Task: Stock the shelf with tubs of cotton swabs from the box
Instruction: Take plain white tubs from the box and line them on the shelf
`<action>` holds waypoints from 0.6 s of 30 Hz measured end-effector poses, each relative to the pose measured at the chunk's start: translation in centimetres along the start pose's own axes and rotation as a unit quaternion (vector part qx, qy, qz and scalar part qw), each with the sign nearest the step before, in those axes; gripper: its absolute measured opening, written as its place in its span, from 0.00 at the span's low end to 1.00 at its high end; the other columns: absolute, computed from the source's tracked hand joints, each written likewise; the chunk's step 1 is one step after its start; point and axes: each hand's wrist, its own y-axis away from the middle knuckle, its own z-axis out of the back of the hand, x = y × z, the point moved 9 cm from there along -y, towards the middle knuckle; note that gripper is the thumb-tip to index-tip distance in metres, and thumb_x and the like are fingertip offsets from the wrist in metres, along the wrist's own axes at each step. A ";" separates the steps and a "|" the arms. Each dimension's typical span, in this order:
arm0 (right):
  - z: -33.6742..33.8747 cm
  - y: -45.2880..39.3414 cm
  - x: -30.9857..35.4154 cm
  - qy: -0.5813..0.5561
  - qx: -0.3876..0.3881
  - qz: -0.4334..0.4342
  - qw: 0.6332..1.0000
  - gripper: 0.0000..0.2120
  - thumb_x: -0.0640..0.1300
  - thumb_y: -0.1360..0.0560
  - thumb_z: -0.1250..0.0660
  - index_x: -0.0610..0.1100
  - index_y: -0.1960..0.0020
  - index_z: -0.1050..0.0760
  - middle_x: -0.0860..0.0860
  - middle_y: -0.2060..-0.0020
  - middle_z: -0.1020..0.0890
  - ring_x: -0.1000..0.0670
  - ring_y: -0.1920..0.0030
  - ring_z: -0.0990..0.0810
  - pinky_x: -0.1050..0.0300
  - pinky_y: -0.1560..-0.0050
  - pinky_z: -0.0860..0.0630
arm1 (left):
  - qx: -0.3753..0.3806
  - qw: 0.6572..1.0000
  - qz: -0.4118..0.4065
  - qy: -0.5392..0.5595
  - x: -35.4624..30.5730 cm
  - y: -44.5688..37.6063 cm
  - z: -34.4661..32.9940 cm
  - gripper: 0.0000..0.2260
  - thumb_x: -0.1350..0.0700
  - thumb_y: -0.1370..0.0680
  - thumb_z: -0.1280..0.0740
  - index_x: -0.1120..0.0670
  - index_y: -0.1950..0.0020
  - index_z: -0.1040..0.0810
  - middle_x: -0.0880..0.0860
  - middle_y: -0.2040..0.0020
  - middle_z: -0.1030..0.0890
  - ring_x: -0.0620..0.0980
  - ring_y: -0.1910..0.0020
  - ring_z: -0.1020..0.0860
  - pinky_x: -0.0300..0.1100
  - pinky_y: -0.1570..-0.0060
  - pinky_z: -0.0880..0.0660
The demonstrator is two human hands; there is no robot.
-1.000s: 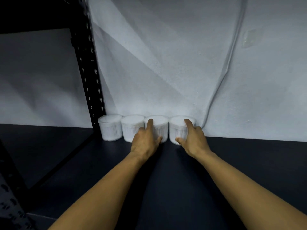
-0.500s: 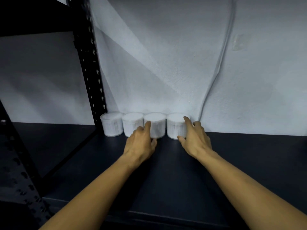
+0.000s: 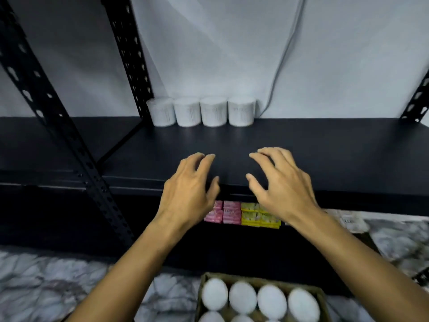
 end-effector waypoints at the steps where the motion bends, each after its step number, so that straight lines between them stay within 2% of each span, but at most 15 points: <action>1: 0.4 1.4 0.4 -0.004 -0.015 0.012 1.000 0.18 0.49 0.26 0.33 0.44 0.38 0.25 0.49 0.41 0.24 0.48 0.38 0.29 0.56 0.61 0.24 | -0.009 1.000 -0.009 0.002 -0.4 1.4 0.0 0.22 0.49 0.23 0.34 0.54 0.31 0.29 0.53 0.35 0.26 0.52 0.37 0.27 0.49 0.62 0.22; 4: 0.3 5.4 1.0 -0.019 -0.032 0.034 0.999 0.15 0.47 0.26 0.33 0.43 0.41 0.23 0.49 0.44 0.22 0.49 0.41 0.27 0.59 0.59 0.25 | -0.006 1.000 -0.024 0.004 -0.8 5.3 -1.2 0.21 0.50 0.25 0.31 0.55 0.33 0.27 0.53 0.37 0.24 0.53 0.39 0.25 0.47 0.66 0.22; 7: -2.5 9.1 0.3 -0.036 0.007 0.023 0.999 0.14 0.46 0.26 0.34 0.43 0.43 0.22 0.50 0.46 0.21 0.49 0.44 0.25 0.62 0.61 0.27 | 0.052 0.998 -0.028 -0.018 -0.2 8.2 -4.8 0.21 0.50 0.25 0.31 0.55 0.34 0.27 0.54 0.38 0.24 0.55 0.42 0.24 0.47 0.68 0.23; 10: -7.3 12.8 -1.2 -0.047 0.085 0.000 0.995 0.13 0.47 0.26 0.33 0.44 0.43 0.23 0.51 0.47 0.22 0.49 0.46 0.25 0.61 0.66 0.27 | 0.141 0.990 -0.012 -0.028 1.1 10.6 -9.9 0.21 0.49 0.25 0.33 0.54 0.34 0.27 0.54 0.39 0.24 0.56 0.43 0.25 0.49 0.65 0.23; 13: -12.8 16.8 -2.9 -0.054 0.187 -0.042 0.980 0.15 0.46 0.28 0.30 0.44 0.43 0.23 0.50 0.48 0.23 0.48 0.47 0.23 0.59 0.68 0.27 | 0.244 0.969 0.019 -0.022 2.3 13.4 -15.3 0.24 0.48 0.23 0.36 0.52 0.28 0.32 0.53 0.35 0.27 0.56 0.38 0.28 0.51 0.56 0.22; 15: -16.3 19.4 -3.6 -0.042 0.257 -0.065 0.963 0.17 0.48 0.26 0.33 0.46 0.38 0.25 0.49 0.44 0.25 0.47 0.44 0.24 0.57 0.63 0.26 | 0.312 0.949 0.027 -0.027 2.6 15.5 -18.7 0.26 0.47 0.22 0.38 0.51 0.25 0.37 0.52 0.32 0.30 0.54 0.34 0.31 0.50 0.50 0.24; 18: -21.4 23.7 -3.8 -0.032 0.391 -0.103 0.914 0.21 0.52 0.22 0.41 0.49 0.31 0.34 0.50 0.36 0.32 0.49 0.37 0.31 0.53 0.49 0.26 | 0.422 0.906 0.027 -0.031 2.7 19.5 -23.7 0.30 0.45 0.24 0.36 0.50 0.24 0.42 0.53 0.30 0.33 0.55 0.31 0.35 0.52 0.45 0.27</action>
